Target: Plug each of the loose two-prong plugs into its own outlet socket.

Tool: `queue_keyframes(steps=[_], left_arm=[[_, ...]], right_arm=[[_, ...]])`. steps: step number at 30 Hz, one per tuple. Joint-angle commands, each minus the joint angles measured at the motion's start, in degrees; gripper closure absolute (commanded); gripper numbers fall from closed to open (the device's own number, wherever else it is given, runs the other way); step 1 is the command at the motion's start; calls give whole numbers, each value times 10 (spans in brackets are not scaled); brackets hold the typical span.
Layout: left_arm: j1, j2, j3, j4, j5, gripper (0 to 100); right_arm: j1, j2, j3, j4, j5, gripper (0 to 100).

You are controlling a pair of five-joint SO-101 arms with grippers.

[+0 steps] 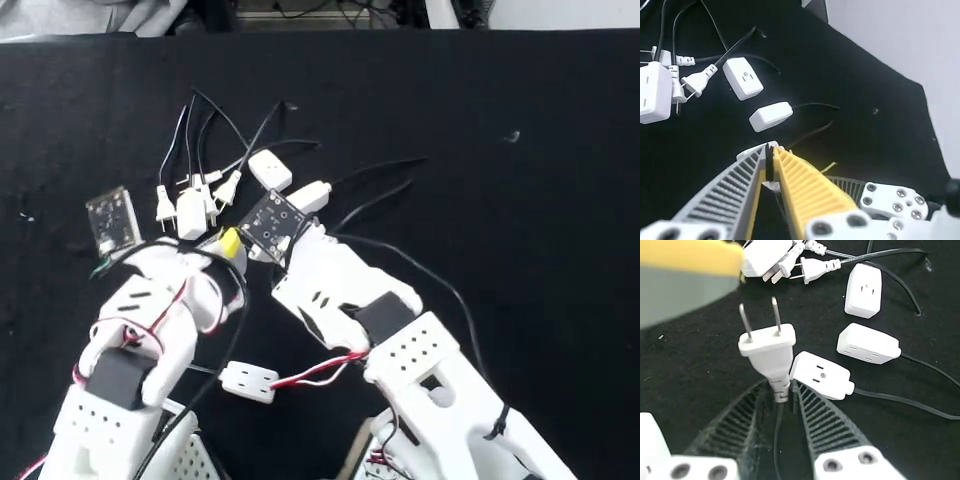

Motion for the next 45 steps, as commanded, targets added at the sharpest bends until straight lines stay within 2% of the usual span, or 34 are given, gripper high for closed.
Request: queue_keyframes(steps=[1,14,18,25,32,37,41,45], left_arm=[[5,47,-53,-1,-8,971],[-21,184,-69,-27,-10,970],[-23,189,-81,-24,-10,970],[-66,195,-80,-26,-11,970],[-65,195,-71,-31,-11,968],[-64,196,-47,-69,-11,967],[-63,230,-27,-103,-67,967],[-65,335,-69,-104,-80,970]], right_arm=[[12,-16,-5,-8,-1,988],[11,-20,-11,9,-1,988],[11,-20,-11,9,-1,988],[13,-19,-13,9,-1,988],[11,-19,-14,9,-1,988],[11,-19,-14,9,-1,988],[11,-19,-22,18,-1,988],[11,-19,-40,44,12,988]])
